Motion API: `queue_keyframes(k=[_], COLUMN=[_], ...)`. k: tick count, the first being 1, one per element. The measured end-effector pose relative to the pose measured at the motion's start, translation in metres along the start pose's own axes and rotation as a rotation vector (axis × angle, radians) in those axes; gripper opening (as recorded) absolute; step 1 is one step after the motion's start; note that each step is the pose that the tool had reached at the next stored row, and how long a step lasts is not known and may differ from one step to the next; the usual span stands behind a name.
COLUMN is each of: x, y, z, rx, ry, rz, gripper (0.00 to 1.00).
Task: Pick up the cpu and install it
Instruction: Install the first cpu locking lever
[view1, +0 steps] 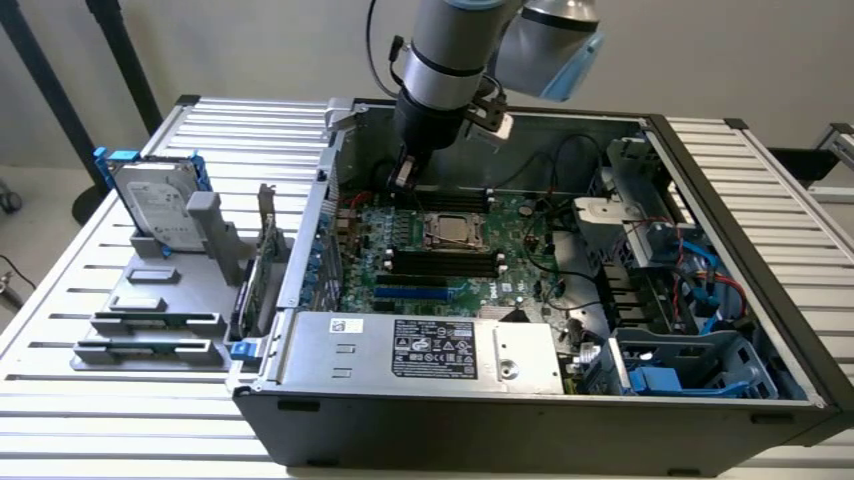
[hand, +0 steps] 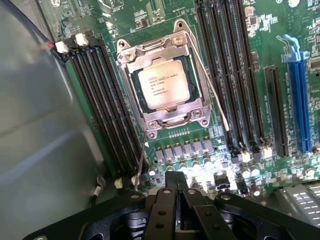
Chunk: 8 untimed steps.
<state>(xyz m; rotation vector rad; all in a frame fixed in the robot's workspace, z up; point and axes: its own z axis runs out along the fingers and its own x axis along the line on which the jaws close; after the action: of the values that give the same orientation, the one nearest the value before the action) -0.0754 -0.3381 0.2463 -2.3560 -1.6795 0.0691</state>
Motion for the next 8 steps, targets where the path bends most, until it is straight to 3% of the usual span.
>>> queue_keyframes(k=[5, 8], x=[-0.0012, -0.0026], y=[-0.0027, -0.0059], z=[-0.0024, -0.0028], rx=[0.0112, 0.0183], ry=[0.0388, 0.0578], rz=[0.029, 0.038], gripper=[0.11, 0.11])
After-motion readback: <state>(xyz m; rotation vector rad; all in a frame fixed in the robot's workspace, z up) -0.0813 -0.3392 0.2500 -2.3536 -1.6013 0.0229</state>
